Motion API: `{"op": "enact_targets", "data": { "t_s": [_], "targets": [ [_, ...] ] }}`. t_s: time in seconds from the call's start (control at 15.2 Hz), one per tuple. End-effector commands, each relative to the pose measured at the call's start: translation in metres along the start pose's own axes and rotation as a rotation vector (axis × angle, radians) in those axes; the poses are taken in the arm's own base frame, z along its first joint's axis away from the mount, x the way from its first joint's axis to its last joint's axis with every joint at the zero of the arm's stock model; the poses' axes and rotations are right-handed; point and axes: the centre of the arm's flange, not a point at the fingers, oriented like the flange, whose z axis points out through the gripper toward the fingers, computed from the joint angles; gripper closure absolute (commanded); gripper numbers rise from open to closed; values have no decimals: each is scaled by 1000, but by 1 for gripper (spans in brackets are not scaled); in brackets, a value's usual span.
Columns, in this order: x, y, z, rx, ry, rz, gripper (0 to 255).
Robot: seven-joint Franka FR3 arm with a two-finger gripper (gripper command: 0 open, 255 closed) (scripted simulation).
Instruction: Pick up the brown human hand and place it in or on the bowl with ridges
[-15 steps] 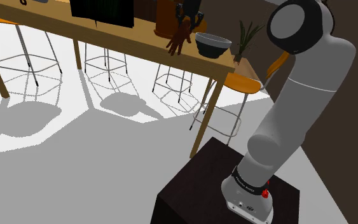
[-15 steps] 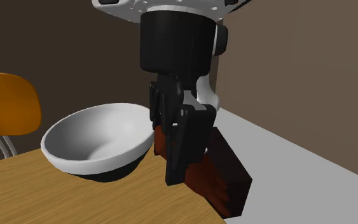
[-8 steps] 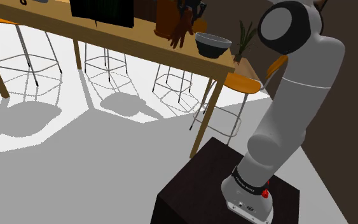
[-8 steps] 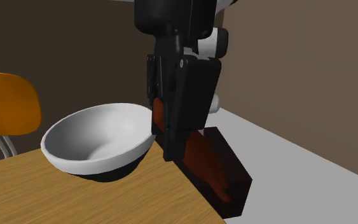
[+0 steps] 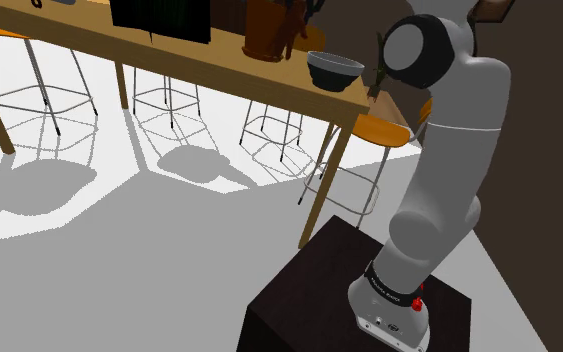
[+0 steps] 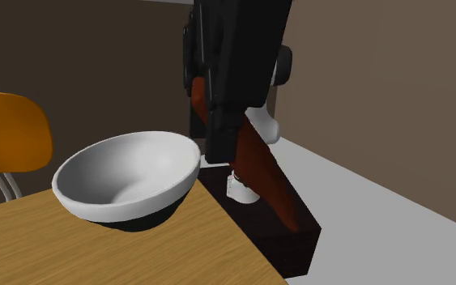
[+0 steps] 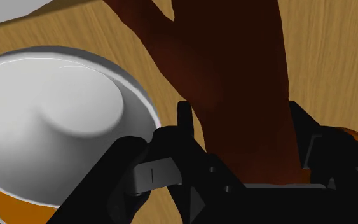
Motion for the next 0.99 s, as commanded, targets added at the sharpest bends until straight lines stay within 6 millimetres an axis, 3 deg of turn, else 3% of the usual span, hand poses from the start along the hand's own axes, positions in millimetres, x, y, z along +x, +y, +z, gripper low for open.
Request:
{"op": "enact_targets", "data": {
  "t_s": [0.0, 0.73, 0.92],
  "targets": [
    [9, 11, -6, 0, 0, 0, 255],
    [102, 122, -9, 0, 0, 0, 255],
    [105, 128, 1, 0, 0, 0, 255]
  ]
}}
